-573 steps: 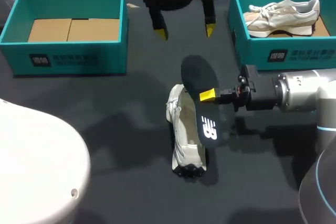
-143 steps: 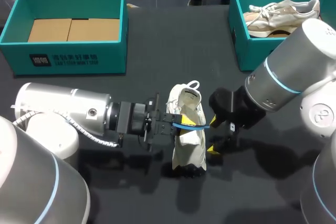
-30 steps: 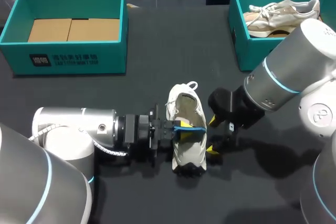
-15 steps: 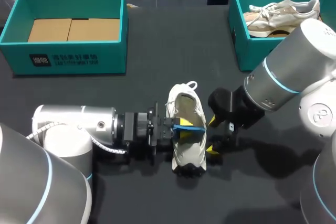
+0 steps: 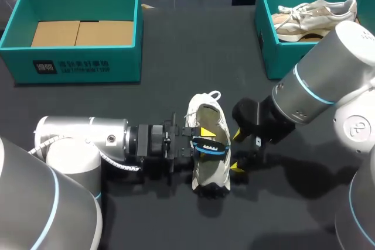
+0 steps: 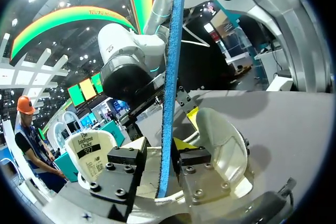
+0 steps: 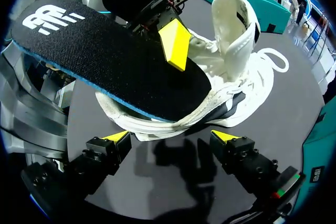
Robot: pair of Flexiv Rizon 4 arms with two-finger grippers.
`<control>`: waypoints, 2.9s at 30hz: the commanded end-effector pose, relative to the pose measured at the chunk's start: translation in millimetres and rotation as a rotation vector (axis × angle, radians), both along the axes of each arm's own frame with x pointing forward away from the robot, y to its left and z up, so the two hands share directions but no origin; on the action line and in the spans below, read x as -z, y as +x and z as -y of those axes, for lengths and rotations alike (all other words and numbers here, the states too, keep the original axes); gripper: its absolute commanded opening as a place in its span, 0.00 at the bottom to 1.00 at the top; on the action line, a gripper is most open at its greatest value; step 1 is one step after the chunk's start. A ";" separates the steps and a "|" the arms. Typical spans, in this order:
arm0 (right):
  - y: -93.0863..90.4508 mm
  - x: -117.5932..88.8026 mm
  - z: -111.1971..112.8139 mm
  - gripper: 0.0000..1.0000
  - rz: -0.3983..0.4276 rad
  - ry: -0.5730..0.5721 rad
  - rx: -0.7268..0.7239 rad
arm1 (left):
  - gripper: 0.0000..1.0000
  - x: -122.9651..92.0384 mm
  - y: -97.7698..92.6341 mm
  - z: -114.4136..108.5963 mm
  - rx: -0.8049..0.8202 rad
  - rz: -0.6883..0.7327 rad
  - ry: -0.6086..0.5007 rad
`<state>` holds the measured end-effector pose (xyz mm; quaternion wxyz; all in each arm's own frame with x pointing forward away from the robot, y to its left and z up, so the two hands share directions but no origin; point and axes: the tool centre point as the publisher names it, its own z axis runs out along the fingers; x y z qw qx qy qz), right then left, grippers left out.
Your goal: Take the shoe out of the shoebox, open the shoe tongue, remove and reinsert the insole, then place the shoe into the shoebox
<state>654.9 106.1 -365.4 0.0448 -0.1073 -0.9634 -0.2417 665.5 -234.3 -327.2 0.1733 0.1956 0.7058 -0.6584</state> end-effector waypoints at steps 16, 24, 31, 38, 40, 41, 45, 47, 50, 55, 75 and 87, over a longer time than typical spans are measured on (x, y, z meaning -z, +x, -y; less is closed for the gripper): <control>-0.9 0.6 -1.0 1.00 0.002 -0.002 0.002 | 0.00 -26.9 -24.5 7.7 -0.042 0.072 0.018; -0.9 0.6 -1.0 1.00 0.002 -0.002 0.002 | 0.00 -9.4 -13.0 7.8 -0.052 0.102 -0.009; -0.9 0.6 -1.0 1.00 0.002 -0.002 0.002 | 0.00 3.1 -1.0 9.0 -0.052 0.122 -0.016; -0.9 0.6 -1.0 1.00 0.002 -0.002 0.002 | 0.00 15.0 8.2 10.1 -0.067 0.124 0.008; -0.9 0.6 -1.0 1.00 0.002 -0.002 0.002 | 0.00 18.2 11.0 10.1 -0.074 0.124 0.017; -0.9 0.6 -1.0 1.00 0.002 -0.002 0.002 | 0.00 19.0 11.9 10.0 -0.078 0.124 0.020; -0.9 0.6 -1.0 1.00 0.002 -0.002 0.002 | 0.00 20.3 13.4 8.6 -0.083 0.121 0.025; -0.9 0.6 -1.0 1.00 0.002 -0.002 0.002 | 0.00 17.9 12.0 6.7 -0.082 0.112 0.020; -0.9 0.6 -1.0 1.00 0.002 -0.002 0.002 | 0.20 12.9 9.9 4.4 -0.082 0.109 0.009; -0.9 0.6 -1.0 1.00 0.002 -0.002 0.002 | 0.25 2.3 5.1 2.1 -0.079 0.114 -0.009; -0.9 0.6 -1.0 1.00 0.002 -0.002 0.002 | 0.00 -18.9 -12.1 6.7 -0.053 0.186 -0.004; -0.9 0.6 -1.0 1.00 0.002 -0.002 0.002 | 0.00 8.5 2.6 7.9 -0.068 0.220 0.041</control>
